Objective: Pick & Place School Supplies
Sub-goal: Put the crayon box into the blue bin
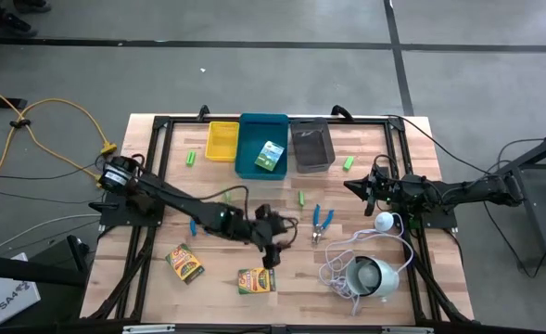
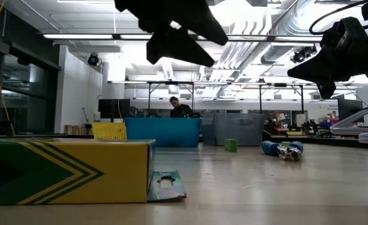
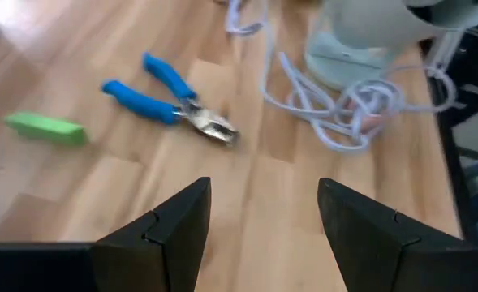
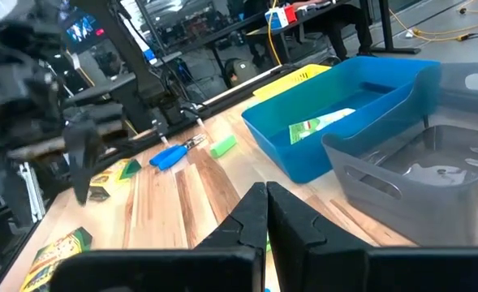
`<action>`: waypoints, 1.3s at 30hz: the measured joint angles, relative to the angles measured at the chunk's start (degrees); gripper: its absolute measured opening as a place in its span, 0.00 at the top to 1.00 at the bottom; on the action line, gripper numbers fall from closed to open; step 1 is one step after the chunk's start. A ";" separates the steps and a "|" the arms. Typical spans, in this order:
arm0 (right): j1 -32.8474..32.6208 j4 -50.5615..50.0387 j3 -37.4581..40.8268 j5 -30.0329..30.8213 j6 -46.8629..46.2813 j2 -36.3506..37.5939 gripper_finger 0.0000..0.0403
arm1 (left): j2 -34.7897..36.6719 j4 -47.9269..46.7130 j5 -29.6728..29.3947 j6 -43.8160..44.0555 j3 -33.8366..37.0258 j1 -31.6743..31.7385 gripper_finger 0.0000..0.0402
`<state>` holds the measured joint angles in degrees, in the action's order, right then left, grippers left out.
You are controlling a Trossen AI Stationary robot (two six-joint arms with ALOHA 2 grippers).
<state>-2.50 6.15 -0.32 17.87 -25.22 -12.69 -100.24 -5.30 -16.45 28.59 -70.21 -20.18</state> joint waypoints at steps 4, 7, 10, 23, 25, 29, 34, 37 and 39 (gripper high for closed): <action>0.00 0.09 0.02 0.00 0.01 0.00 0.99 | -0.97 -1.61 -0.32 4.84 0.04 -1.72 0.45; 0.01 -0.34 0.02 0.00 0.00 -0.03 0.99 | -0.96 -3.16 -1.51 10.10 0.04 -2.52 0.45; 0.00 -0.48 0.02 -0.02 0.01 -0.02 0.99 | -0.97 -4.39 -2.05 13.36 0.06 -3.03 0.45; 0.01 -0.94 0.02 -0.02 0.01 0.00 0.99 | -0.95 -12.00 3.51 25.68 0.04 -3.76 0.45; 0.01 -0.92 0.01 0.00 0.00 0.00 0.99 | -0.95 -13.54 4.16 27.20 0.05 -4.11 0.45; 0.00 -0.97 0.02 0.00 -0.01 0.00 0.99 | -0.95 -16.23 4.49 30.47 0.04 -4.16 0.45; 0.00 -1.31 0.02 -0.01 0.00 0.00 0.99 | -0.43 -21.11 5.23 34.84 0.04 -4.13 0.45; 0.00 -1.33 0.02 -0.01 0.01 0.00 0.99 | 1.16 -24.98 5.15 37.22 0.04 -4.13 0.45; 0.01 -1.36 0.00 -0.02 -0.01 0.00 0.99 | 2.28 -28.04 3.69 37.93 0.04 -4.13 0.45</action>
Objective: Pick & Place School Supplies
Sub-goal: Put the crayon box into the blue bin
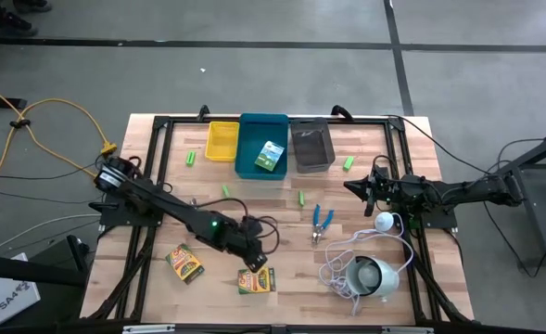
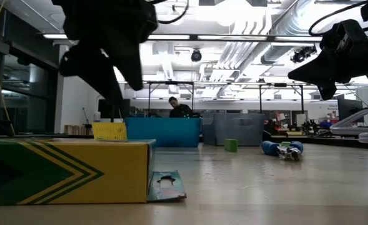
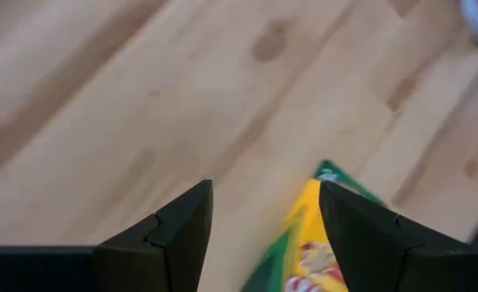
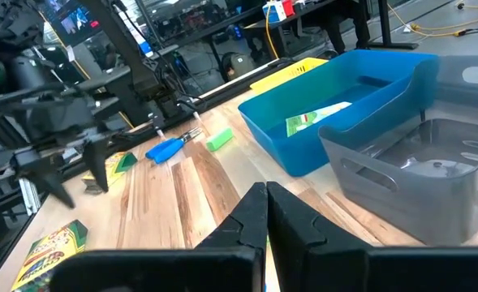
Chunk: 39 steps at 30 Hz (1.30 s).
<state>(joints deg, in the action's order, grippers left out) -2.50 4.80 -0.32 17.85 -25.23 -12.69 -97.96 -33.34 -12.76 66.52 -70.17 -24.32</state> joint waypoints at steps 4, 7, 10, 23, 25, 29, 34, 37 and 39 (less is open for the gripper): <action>-0.01 -0.07 0.02 0.00 0.00 0.00 0.99 | 1.57 -3.29 -3.51 1.39 0.00 -0.35 0.45; 0.01 -0.07 0.02 0.02 0.02 0.00 0.99 | 2.43 -4.12 -6.83 2.27 0.00 -1.40 0.45; 0.00 -0.07 0.02 0.00 0.00 0.00 0.99 | 3.09 -6.81 -8.98 6.05 0.00 -2.51 0.45; -0.01 -0.17 0.00 0.01 0.00 0.00 0.99 | 3.42 -6.28 -7.53 6.36 0.02 -3.18 0.45; -0.01 -0.24 0.02 0.02 0.02 0.00 0.99 | 3.42 -6.12 -7.39 5.78 0.02 -2.77 0.45; 0.00 -0.30 0.01 0.00 0.02 0.00 0.99 | 3.42 -5.86 -7.10 5.05 0.02 -1.94 0.45; -0.01 -0.31 0.00 0.00 0.01 0.00 0.99 | 3.42 -6.39 -6.71 6.53 0.02 -1.62 0.45; 0.01 -0.31 0.02 0.01 0.01 0.00 0.99 | 3.42 -9.20 -6.47 10.43 0.02 -1.67 0.45; -0.01 -0.31 0.00 0.01 0.00 0.00 0.99 | 3.40 -11.17 -6.53 13.59 0.05 -2.36 0.45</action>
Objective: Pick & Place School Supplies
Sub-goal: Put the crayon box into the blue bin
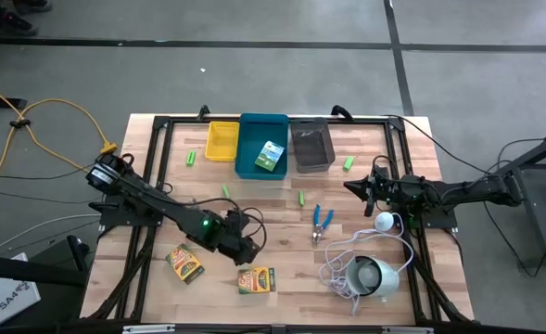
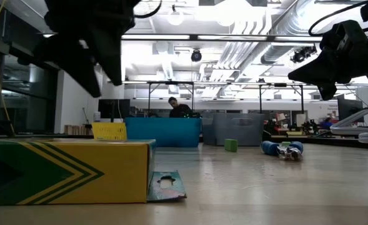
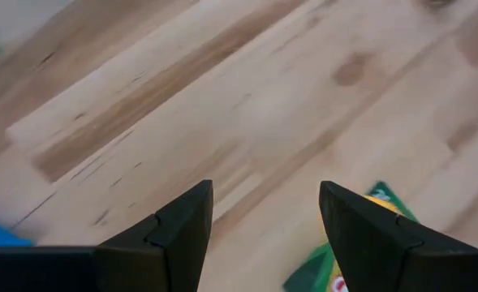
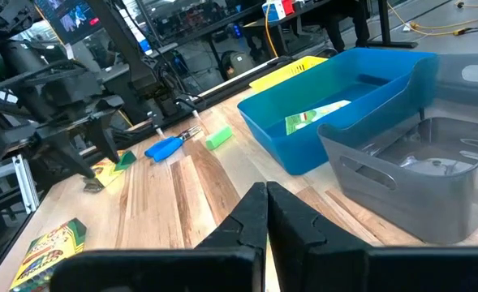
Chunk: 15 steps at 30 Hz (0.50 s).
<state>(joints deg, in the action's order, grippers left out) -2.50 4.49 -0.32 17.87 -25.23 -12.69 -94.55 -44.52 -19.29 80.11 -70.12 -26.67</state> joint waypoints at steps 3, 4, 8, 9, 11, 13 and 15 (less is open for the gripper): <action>0.00 0.00 0.01 -0.01 0.00 0.00 0.99 | -0.01 -0.51 -0.18 3.74 0.01 -1.67 0.45; 0.01 0.00 0.02 0.00 0.00 0.00 0.99 | -0.01 -0.43 -0.32 4.65 0.01 -2.33 0.45; 0.00 0.00 0.02 -0.02 0.02 0.00 0.99 | -0.01 -0.65 -1.29 8.86 0.01 -4.83 0.45; 0.00 0.00 0.02 -0.02 0.00 0.00 0.99 | -0.02 -0.71 -1.31 9.78 0.03 -5.28 0.45; 0.02 0.00 0.02 -0.02 0.00 0.00 0.99 | -0.57 -0.69 -1.38 11.04 0.08 -5.96 0.45; 0.00 0.00 0.02 -0.01 0.01 0.00 0.99 | -1.01 -0.77 -1.11 11.25 0.26 -6.42 0.45; 0.02 -0.02 0.00 -0.02 0.02 0.00 0.99 | -1.48 -0.20 -0.08 11.30 0.24 -6.62 0.45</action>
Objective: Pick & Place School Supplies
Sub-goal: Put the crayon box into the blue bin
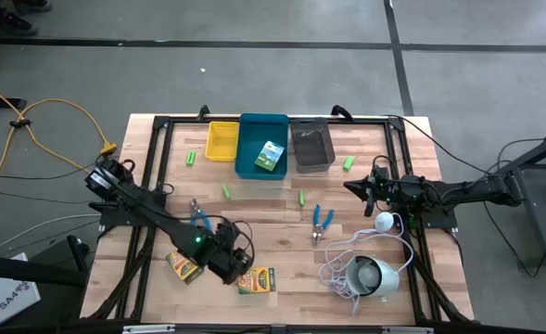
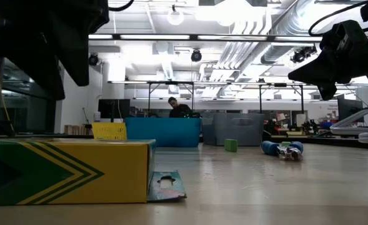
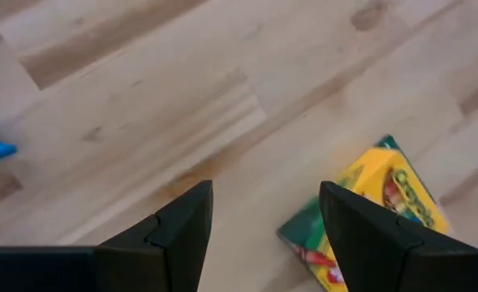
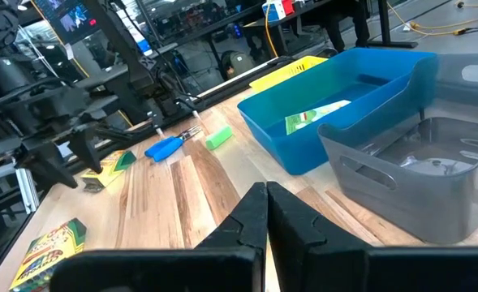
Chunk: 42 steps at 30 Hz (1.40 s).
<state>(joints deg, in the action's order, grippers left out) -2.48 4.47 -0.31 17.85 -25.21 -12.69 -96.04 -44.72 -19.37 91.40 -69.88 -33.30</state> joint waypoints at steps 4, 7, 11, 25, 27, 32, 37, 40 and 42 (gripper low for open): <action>-0.02 -0.04 0.02 0.00 0.00 0.00 0.99 | -0.30 0.35 0.99 -0.29 -0.03 0.13 0.45; -0.02 -0.02 0.02 0.01 0.00 -0.01 0.99 | -0.23 0.38 1.17 -0.28 -0.08 0.37 0.45; -0.02 -0.02 0.00 0.00 -0.02 -0.02 0.99 | -0.23 0.34 1.26 -1.28 -0.08 0.39 0.45; -0.01 -0.02 0.00 0.00 -0.01 0.00 0.99 | -0.63 0.17 2.15 -1.43 -0.08 -0.86 0.45; -0.02 -0.02 0.01 0.00 0.00 0.00 0.99 | -0.63 0.17 2.13 -1.41 -0.08 -1.27 0.45; -0.01 -0.01 0.01 0.00 -0.02 0.00 0.99 | -0.63 -0.59 2.29 0.41 -0.08 -2.41 0.45; -0.02 -0.02 0.02 0.00 -0.02 -0.02 0.99 | -0.63 -1.83 2.31 0.41 -0.08 -2.83 0.45; 0.00 -0.02 0.00 0.00 0.00 0.00 0.99 | -0.63 -1.80 2.86 -1.24 -0.08 -2.34 0.45; -0.01 -0.01 0.02 0.00 0.00 0.00 0.99 | -0.63 -1.72 4.35 -2.82 -0.08 -1.74 0.45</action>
<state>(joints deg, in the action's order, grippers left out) -2.49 4.46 -0.30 17.85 -25.22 -12.69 -96.66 -46.45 -15.02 88.58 -69.95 -35.04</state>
